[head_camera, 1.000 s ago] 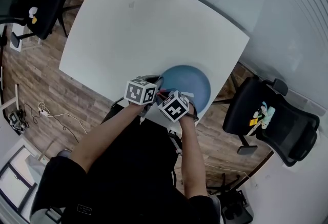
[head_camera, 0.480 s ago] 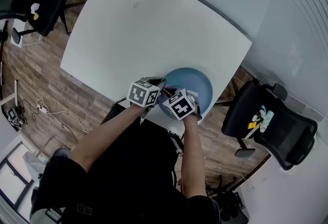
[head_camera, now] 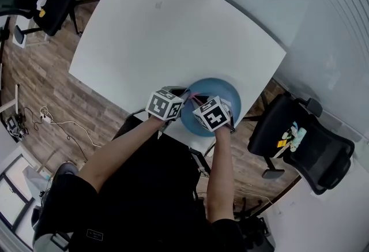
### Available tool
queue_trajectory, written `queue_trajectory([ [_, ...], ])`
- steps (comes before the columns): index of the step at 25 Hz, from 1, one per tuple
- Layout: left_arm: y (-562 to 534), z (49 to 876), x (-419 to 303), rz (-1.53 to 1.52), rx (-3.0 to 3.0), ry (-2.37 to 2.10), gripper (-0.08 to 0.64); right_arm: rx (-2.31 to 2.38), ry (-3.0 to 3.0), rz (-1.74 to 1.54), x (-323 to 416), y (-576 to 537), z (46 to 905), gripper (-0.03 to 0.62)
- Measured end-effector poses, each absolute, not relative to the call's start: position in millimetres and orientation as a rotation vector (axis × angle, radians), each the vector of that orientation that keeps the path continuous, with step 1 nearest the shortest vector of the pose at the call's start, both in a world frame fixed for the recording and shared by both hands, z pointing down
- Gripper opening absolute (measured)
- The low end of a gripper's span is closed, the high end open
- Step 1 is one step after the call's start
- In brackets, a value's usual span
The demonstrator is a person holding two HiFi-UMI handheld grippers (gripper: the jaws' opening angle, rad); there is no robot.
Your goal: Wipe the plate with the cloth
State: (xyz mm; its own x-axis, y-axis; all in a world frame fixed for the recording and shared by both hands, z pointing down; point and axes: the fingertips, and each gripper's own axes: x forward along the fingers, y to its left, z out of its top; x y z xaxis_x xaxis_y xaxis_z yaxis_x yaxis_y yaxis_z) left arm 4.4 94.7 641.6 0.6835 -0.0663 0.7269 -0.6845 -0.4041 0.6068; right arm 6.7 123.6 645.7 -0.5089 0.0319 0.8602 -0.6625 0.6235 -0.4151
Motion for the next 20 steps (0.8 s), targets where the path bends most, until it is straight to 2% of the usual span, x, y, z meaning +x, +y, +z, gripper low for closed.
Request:
queue_trajectory([
  [14, 94, 643, 5, 0.754, 1.856, -0.571, 0.015, 0.858, -1.887, 0.726, 60, 59, 644, 0.02],
  [20, 89, 642, 4, 0.756, 1.869, -0.614, 0.017, 0.898, -1.929, 0.767, 61, 65, 641, 0.02],
])
